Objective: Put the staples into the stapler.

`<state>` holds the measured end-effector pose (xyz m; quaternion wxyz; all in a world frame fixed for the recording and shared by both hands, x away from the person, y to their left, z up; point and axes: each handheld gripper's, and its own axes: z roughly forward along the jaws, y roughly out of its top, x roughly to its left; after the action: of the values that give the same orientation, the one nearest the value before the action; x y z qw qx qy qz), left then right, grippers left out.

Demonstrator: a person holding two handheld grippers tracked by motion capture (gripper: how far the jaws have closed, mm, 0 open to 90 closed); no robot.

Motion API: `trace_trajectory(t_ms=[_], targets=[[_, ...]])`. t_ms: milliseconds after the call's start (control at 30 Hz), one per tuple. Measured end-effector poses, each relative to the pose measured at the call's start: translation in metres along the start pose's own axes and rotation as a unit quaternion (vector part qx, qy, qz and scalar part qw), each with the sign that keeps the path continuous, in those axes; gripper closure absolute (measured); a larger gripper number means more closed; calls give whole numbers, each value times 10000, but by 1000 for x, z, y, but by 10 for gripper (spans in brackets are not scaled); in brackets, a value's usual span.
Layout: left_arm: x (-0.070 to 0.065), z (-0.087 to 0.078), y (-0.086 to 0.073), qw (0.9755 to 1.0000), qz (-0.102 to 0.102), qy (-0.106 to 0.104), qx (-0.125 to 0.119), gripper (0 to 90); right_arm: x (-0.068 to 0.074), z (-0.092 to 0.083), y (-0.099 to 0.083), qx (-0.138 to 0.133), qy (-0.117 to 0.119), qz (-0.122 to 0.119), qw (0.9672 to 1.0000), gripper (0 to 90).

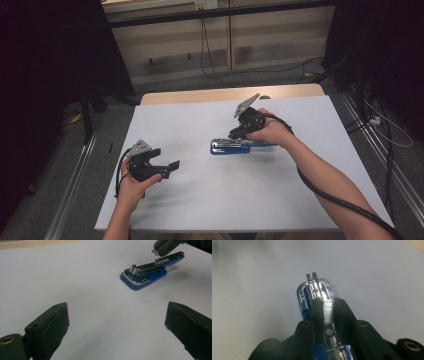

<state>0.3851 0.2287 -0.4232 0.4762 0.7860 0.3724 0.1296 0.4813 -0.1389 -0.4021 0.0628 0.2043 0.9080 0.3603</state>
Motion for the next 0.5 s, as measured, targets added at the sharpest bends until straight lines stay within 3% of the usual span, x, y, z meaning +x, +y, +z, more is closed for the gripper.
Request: trace_trajectory(t_ms=[500], targets=[[1,-2,-2,10000,-56,3,-16,57,-2,13,8,64,211,-327,9992,795]])
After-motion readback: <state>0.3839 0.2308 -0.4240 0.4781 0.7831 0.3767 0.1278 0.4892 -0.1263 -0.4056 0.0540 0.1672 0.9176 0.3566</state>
